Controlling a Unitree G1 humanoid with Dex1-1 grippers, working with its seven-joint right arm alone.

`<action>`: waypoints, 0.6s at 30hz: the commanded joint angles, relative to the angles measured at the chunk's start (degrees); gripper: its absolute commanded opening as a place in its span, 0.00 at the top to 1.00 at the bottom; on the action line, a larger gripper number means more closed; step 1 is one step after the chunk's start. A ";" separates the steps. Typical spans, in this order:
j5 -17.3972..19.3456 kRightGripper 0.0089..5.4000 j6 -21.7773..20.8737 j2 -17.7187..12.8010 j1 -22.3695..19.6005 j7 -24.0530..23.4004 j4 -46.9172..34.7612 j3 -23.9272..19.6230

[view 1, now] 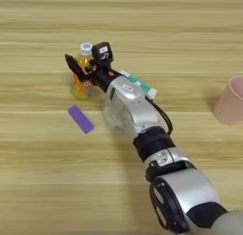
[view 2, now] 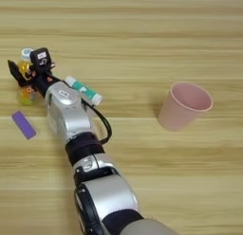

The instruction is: Move the objects on the table

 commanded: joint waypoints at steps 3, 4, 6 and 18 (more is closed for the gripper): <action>-0.54 0.16 -0.78 -0.04 -2.97 -0.51 -3.64 0.07; -0.61 0.13 -0.69 -0.04 -2.77 -0.50 -3.99 0.16; -0.72 0.09 -0.44 -0.08 -2.48 -0.54 -4.67 0.27; -1.12 0.01 2.01 -0.99 -0.76 -1.16 -9.63 0.54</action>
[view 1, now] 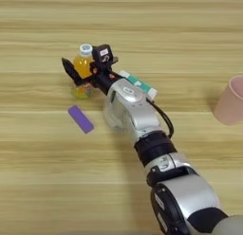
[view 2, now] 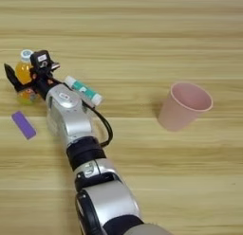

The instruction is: Move the objects on the table

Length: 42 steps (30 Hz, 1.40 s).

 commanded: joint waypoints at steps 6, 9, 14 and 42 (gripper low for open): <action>-0.53 0.01 2.62 -0.45 -1.82 -1.10 -8.21 0.06; -0.64 0.01 3.69 -0.42 -1.18 -1.19 -10.14 0.25; -0.78 0.01 4.95 -0.65 0.15 -1.27 -13.17 0.71; -0.33 0.01 16.64 -6.63 20.32 -2.92 -43.80 -0.31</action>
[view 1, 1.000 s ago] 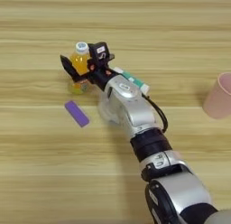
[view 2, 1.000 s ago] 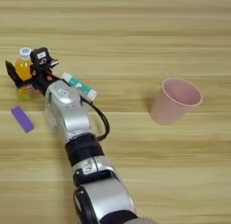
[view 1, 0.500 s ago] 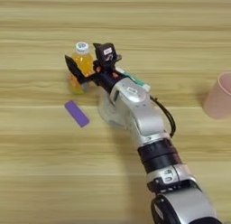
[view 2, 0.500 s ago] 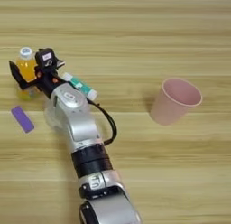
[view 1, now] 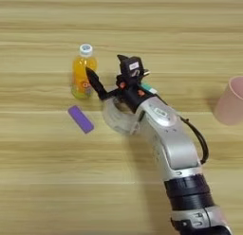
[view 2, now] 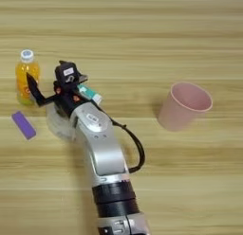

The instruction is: Move the objects on the table

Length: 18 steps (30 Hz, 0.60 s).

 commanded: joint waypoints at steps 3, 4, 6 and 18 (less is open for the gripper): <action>-0.07 0.01 0.49 -1.82 1.35 -1.95 -6.03 -1.31; -0.37 0.01 0.42 -2.14 2.10 -2.18 -6.24 -1.42; -0.94 0.01 0.26 -2.77 3.31 -2.65 -6.10 -1.59; -3.75 0.01 -0.81 -4.08 6.72 -2.26 -2.24 1.56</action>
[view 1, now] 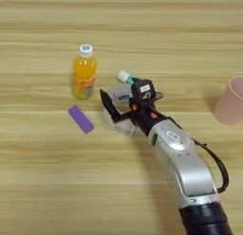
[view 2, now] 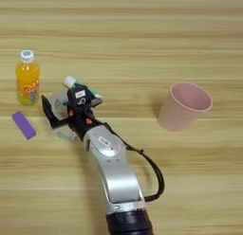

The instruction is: Move the objects on the table

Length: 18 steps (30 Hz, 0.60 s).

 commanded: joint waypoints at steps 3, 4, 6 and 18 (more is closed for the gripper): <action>-2.06 0.01 -3.46 -1.02 -2.61 -0.73 0.70 0.98; -2.36 0.01 -3.89 -1.09 -2.81 -0.87 1.16 1.05; -3.23 0.01 -4.75 -1.21 -3.33 -1.65 2.43 0.96; -9.32 0.01 -0.54 -6.06 0.02 -3.26 -1.13 0.21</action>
